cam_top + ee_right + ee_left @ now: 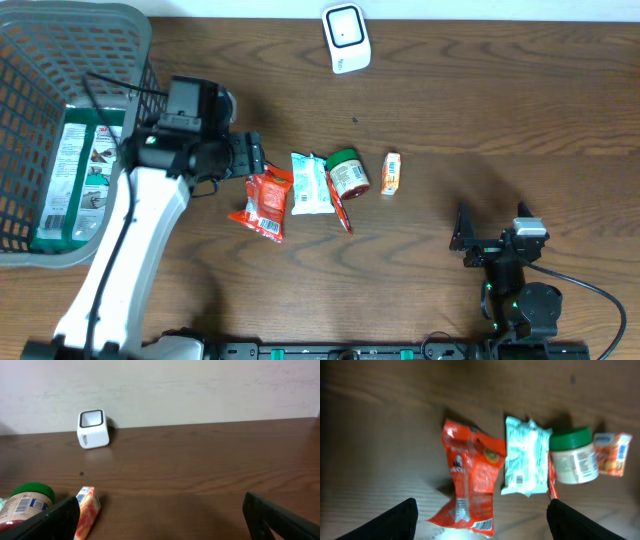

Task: Scan the item barcode
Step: 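Lower the red bag onto the table left of the pouch and release, then move the left gripper back over the basket above the glove pack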

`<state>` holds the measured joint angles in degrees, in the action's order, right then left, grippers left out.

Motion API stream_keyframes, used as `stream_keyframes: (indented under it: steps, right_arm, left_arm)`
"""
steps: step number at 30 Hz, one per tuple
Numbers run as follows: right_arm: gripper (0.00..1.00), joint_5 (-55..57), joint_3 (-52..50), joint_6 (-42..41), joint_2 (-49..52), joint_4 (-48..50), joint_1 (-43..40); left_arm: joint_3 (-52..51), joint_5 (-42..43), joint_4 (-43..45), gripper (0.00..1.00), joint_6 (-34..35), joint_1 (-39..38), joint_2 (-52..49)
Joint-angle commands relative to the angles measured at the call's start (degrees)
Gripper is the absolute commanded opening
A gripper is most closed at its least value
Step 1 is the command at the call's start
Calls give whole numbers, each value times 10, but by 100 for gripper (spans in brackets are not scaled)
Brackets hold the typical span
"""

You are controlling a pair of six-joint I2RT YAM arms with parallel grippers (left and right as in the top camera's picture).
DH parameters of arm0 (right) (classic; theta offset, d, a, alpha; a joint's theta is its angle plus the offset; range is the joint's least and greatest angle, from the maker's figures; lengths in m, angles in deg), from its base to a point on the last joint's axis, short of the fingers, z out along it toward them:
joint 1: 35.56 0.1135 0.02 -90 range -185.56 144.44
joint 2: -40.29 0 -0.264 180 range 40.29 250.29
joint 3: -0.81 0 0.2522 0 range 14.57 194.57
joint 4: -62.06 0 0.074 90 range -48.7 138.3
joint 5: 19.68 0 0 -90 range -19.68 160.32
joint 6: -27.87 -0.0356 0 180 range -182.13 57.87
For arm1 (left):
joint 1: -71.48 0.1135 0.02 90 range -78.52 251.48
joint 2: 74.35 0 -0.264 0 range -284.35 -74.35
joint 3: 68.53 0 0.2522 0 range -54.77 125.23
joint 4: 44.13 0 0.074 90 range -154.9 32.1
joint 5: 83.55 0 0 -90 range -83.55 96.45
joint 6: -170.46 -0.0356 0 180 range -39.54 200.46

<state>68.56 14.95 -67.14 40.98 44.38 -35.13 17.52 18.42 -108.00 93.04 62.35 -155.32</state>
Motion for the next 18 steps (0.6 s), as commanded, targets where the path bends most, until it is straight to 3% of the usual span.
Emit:
stream_keyframes:
  steps: [1, 9, 18]
  right_arm:
    - [99, 0, -1, -5, -2, -2, -7]
    - [99, -1, -1, -5, -2, -2, -7]
    - [99, 0, -1, -5, -2, -2, -7]
  left_arm:
    - [32, -43, -2, 84, -9, -2, 41]
    - [167, -97, -94, 84, -9, 39, 59]
    - [284, -101, -146, 85, -9, 166, 59]
